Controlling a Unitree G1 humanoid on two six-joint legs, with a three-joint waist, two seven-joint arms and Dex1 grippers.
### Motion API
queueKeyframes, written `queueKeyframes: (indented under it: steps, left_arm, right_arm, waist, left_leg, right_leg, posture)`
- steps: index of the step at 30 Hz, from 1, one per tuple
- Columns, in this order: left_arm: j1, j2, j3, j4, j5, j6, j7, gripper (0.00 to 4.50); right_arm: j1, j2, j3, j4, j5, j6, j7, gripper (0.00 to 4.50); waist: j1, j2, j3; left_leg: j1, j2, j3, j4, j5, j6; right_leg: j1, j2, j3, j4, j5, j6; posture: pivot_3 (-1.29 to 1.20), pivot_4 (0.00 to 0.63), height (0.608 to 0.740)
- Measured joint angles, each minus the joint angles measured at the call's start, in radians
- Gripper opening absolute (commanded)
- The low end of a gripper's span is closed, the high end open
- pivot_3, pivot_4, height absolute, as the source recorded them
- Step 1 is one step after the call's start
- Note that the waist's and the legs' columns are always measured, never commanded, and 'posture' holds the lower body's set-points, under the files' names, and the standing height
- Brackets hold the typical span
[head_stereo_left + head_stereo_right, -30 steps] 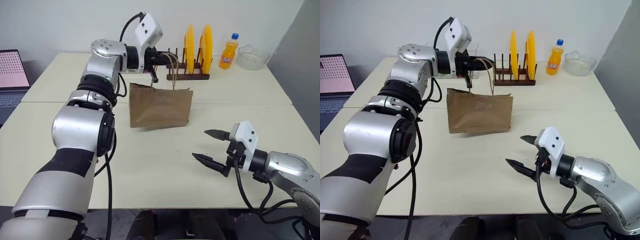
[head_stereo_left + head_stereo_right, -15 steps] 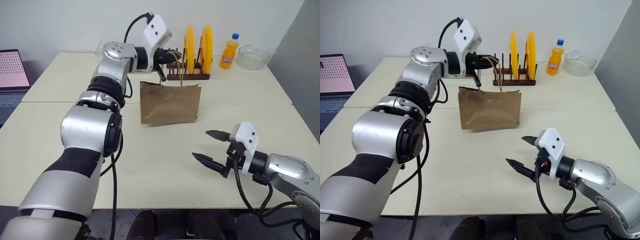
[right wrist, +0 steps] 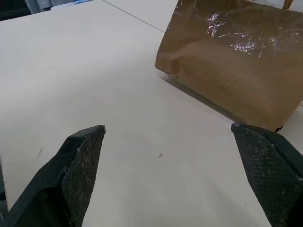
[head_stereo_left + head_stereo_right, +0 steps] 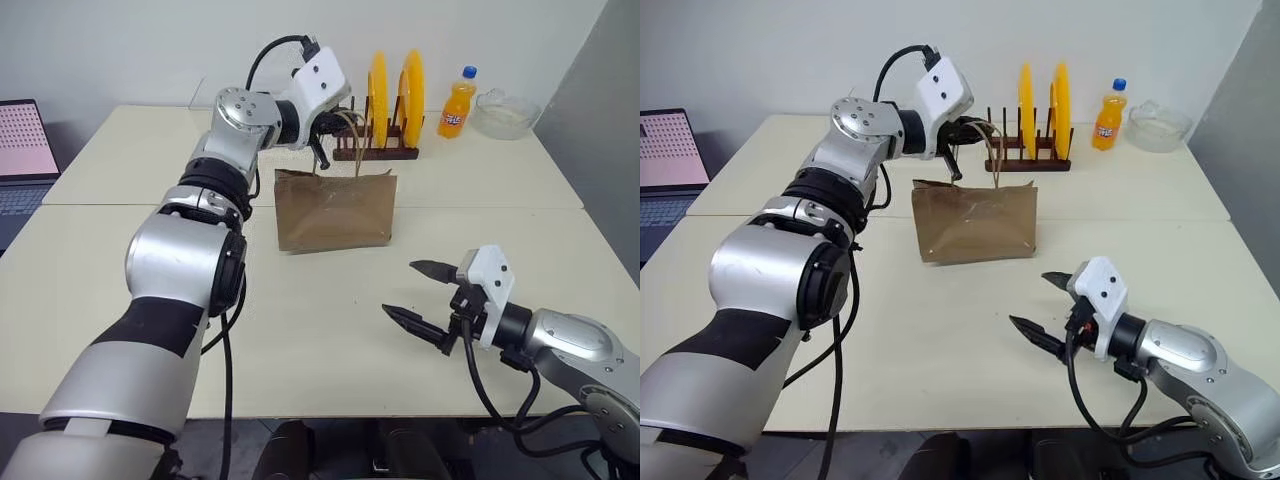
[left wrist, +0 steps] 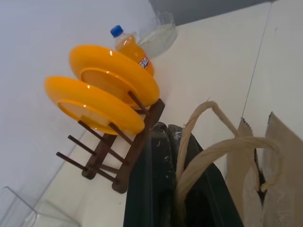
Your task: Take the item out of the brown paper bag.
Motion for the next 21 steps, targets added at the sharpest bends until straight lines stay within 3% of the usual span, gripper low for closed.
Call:
queueKeyframes:
  steps: [8,11,18,21]
  left_arm:
    - [0.001,0.008,-0.014,0.002,0.053,-0.036,0.071,0.05]
    - [0.001,0.009,-0.013,0.003,0.056,-0.036,0.071,0.61]
    - [0.006,0.03,-0.01,0.003,0.054,-0.033,0.023,2.79]
    - [0.025,0.061,0.008,0.002,0.032,-0.02,-0.055,2.79]
  right_arm:
    - [-0.026,0.008,0.023,0.001,-0.002,0.0,-0.006,4.5]
    - [-0.031,0.008,0.028,0.002,-0.002,0.0,-0.004,4.5]
    - [-0.047,0.008,0.035,0.007,-0.01,-0.001,-0.001,4.5]
    - [-0.051,0.007,0.042,0.009,-0.012,-0.002,0.001,4.5]
  waist:
    - [0.001,0.0,0.0]
    - [0.001,0.0,0.0]
    - [-0.001,0.0,0.0]
    - [-0.003,0.0,0.0]
  left_leg:
    - [0.0,0.0,0.0,0.0,0.0,0.0]
    - [0.0,0.0,0.0,0.0,0.0,0.0]
    - [0.001,0.0,0.001,0.0,0.0,0.0]
    - [0.001,0.0,0.001,0.0,0.0,0.0]
  right_leg:
    - [0.0,0.0,0.0,0.0,0.0,0.0]
    - [0.0,0.0,0.0,0.0,0.0,0.0]
    - [0.0,0.0,0.001,0.001,0.0,0.0]
    - [0.0,0.0,0.001,0.001,0.0,-0.001]
  posture:
    - [0.0,0.15,0.74]
    - [0.0,0.15,0.74]
    - [0.0,0.15,0.74]
    - [0.0,0.15,0.74]
